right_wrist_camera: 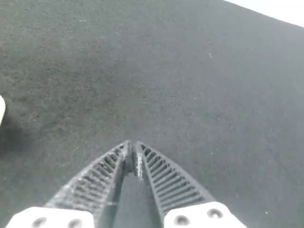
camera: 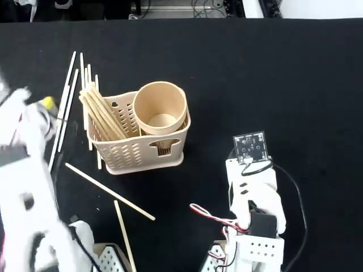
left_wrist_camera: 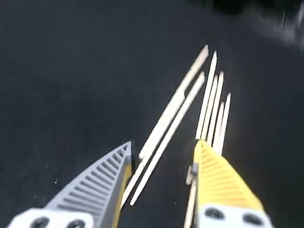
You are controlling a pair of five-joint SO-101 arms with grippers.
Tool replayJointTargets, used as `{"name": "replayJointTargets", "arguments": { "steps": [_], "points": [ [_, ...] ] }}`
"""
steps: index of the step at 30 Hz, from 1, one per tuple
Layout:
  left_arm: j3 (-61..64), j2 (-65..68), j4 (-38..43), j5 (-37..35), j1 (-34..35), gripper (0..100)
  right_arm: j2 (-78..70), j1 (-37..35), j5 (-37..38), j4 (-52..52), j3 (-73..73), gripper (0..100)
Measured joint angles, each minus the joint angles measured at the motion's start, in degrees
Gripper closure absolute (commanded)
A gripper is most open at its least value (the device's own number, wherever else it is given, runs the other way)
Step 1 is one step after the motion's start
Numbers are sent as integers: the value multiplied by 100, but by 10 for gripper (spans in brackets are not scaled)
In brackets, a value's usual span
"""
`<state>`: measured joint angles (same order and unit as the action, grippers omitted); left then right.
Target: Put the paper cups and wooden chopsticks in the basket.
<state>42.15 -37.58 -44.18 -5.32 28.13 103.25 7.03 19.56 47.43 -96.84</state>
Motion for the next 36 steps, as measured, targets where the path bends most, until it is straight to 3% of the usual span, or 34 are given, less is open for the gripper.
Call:
{"name": "replayJointTargets", "arguments": {
  "steps": [10,16,18,21,29,36],
  "points": [
    [-3481,4765,-941,1556,-220,786,0,0,0,0,0,984],
    [-6004,7455,-2127,1723,-229,794,0,0,0,0,0,984],
    [-6919,8211,-2602,1741,-220,850,0,0,0,0,0,984],
    [-8308,9081,-3349,1837,-229,983,0,0,0,0,0,984],
    [-11631,10884,-5301,2303,-378,973,0,0,0,0,0,984],
    [-13389,11490,-5618,1855,-202,973,0,0,0,0,0,984]
  ]
}}
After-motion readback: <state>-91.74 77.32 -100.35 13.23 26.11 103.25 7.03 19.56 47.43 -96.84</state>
